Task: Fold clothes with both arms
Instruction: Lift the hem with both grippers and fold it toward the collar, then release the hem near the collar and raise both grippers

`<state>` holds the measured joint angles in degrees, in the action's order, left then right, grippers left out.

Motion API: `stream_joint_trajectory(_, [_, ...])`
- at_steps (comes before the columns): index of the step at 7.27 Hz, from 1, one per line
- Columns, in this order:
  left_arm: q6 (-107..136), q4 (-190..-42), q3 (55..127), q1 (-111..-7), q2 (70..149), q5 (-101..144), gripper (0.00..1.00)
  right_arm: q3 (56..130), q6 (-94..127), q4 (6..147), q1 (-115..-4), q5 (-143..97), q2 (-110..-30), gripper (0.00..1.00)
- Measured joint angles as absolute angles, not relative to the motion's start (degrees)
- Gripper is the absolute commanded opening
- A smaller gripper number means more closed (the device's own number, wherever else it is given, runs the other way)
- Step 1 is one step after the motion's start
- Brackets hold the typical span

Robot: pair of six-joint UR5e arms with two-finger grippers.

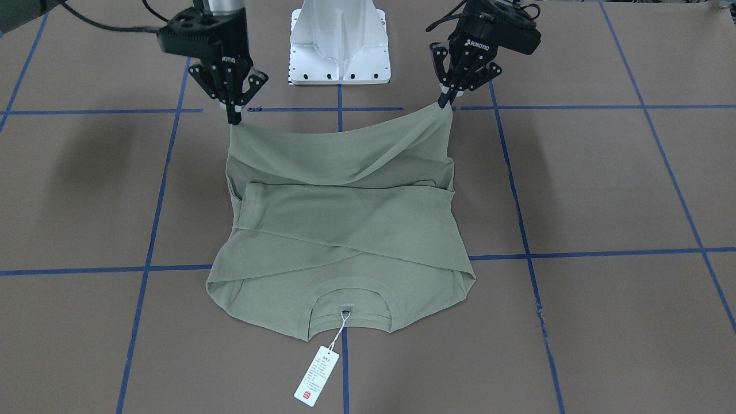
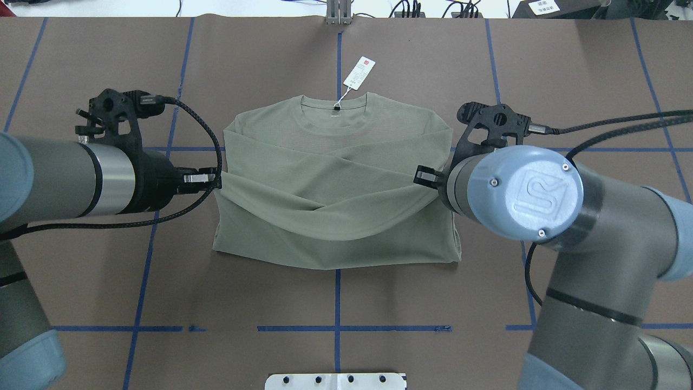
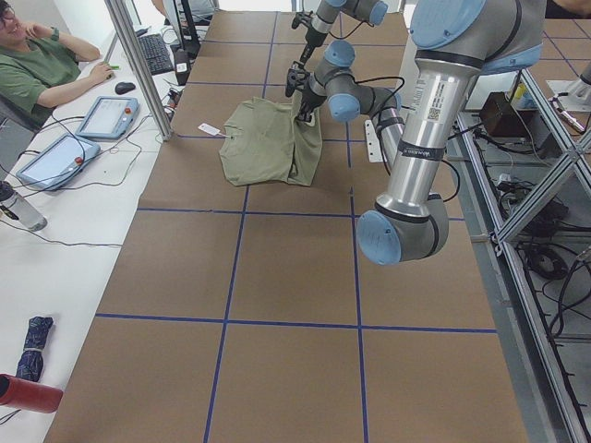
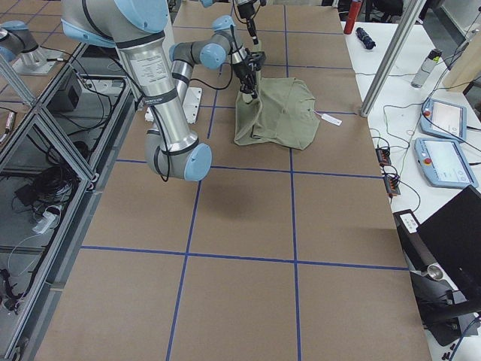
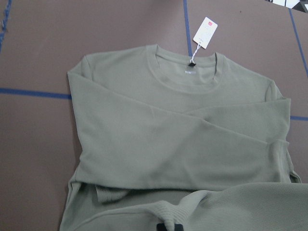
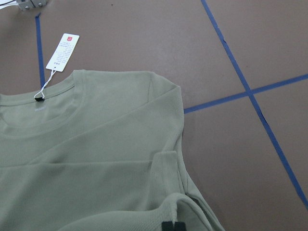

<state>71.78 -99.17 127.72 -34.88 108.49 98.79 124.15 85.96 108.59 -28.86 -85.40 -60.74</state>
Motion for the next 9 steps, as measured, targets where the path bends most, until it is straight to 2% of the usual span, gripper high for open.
stream_joint_trajectory(2, [70.01,-99.7,119.8,-38.17,112.97,100.04,0.0,114.85,81.58,103.11,-34.12,-86.81,-57.74,0.0])
stream_joint_trajectory(5, [69.22,-108.9,101.91,-40.46,117.88,97.91,0.0,96.31,76.93,91.95,-40.69,-89.45,-52.38,0.0])
stream_joint_trajectory(7, [67.78,-113.69,92.43,-41.04,120.25,95.68,0.0,85.0,74.61,84.73,-42.98,-90.24,-49.41,0.0])
stream_joint_trajectory(9, [65.77,-116.98,87.02,-42.16,121.96,95.25,0.0,80.96,73.05,82.37,-44.32,-91.05,-48.48,0.0])
